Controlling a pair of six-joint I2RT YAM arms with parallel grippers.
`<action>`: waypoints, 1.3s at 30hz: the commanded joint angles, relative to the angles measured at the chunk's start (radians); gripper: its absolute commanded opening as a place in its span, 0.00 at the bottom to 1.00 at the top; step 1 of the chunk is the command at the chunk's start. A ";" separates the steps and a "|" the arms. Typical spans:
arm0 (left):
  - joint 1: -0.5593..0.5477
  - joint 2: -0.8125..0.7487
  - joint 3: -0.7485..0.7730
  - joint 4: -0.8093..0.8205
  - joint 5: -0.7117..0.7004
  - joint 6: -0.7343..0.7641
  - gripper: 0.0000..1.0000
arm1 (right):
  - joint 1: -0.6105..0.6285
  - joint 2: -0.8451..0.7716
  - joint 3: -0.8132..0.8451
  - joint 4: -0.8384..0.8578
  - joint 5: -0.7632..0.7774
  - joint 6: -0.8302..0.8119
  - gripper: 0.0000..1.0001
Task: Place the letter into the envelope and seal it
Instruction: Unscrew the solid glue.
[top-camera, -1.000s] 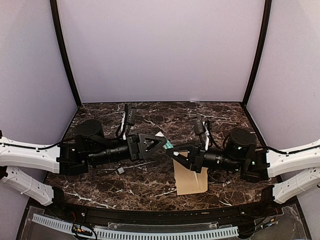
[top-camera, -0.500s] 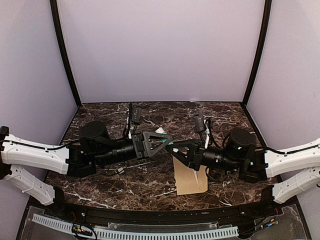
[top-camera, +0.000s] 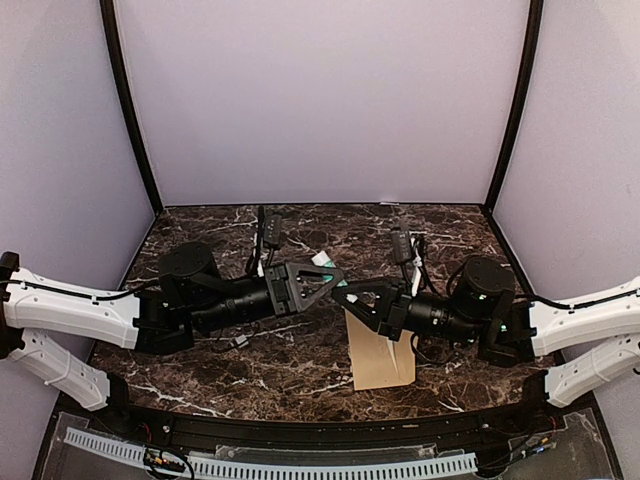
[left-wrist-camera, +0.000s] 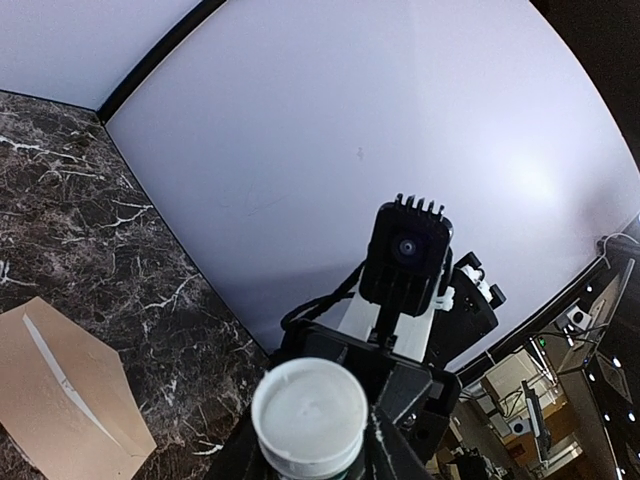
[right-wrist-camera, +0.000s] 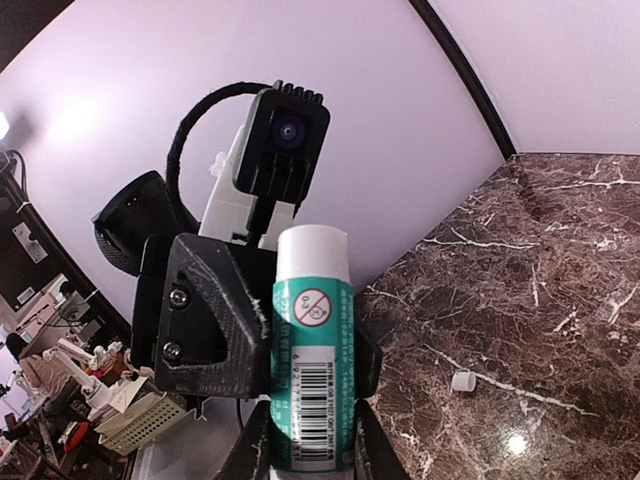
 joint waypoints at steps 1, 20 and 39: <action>-0.006 -0.014 0.024 0.044 0.012 0.007 0.27 | 0.008 -0.004 -0.011 0.011 -0.018 0.010 0.12; -0.006 -0.031 0.021 -0.072 -0.041 0.018 0.00 | 0.021 -0.153 -0.024 -0.311 0.043 -0.023 0.66; -0.006 -0.004 0.072 -0.237 -0.086 -0.017 0.00 | 0.158 -0.018 0.165 -0.566 0.370 -0.074 0.59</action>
